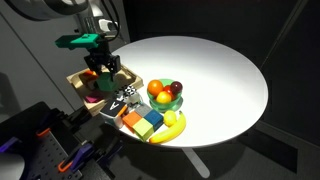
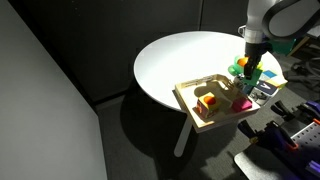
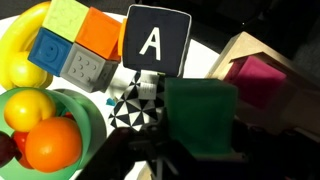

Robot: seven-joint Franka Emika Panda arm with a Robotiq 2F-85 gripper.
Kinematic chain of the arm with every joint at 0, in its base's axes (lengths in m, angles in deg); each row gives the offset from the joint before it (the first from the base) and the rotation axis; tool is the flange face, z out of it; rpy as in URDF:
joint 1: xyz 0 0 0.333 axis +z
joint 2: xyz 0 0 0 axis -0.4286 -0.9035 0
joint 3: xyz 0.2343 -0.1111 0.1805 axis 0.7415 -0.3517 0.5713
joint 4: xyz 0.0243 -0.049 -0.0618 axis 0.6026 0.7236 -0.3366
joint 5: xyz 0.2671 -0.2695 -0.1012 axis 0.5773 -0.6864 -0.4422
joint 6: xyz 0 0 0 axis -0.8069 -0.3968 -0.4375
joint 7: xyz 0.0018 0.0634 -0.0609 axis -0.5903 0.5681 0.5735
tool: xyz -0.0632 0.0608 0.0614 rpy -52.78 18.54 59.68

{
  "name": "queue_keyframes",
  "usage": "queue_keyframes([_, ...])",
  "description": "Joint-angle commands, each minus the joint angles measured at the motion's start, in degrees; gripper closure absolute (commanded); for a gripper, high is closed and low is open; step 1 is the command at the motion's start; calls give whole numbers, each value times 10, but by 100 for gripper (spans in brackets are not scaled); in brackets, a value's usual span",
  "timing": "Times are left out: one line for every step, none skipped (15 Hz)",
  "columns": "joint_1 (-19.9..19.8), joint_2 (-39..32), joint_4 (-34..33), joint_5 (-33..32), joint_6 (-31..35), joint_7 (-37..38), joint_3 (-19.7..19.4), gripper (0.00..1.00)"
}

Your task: Put the green block inside the wooden crate

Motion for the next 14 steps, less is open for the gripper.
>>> queue_keyframes([0,0,-1,1,-2,0,1,47])
queue_keyframes([0,0,-1,1,-2,0,1,72])
queue_keyframes([1,0,-3,0,-4,0,2,72])
queue_keyframes([3,0,-6,2,-5,0,4,72])
queue_keyframes([4,-1,-9,6,-5,0,5,72])
queue_keyframes([6,0,-12,9,-4,-3,7,72])
queue_keyframes([7,0,-14,13,1,-9,9,72])
queue_keyframes([8,0,-15,16,10,-13,12,72])
queue_keyframes([10,-1,-16,17,19,-16,15,72])
queue_keyframes([13,-4,-19,21,28,-21,17,72])
queue_keyframes([15,-6,-20,24,41,-25,20,72])
queue_keyframes([17,-10,-22,29,53,-30,23,72])
queue_keyframes([19,-14,-23,33,66,-32,25,72])
queue_keyframes([22,-18,-25,40,78,-40,29,72])
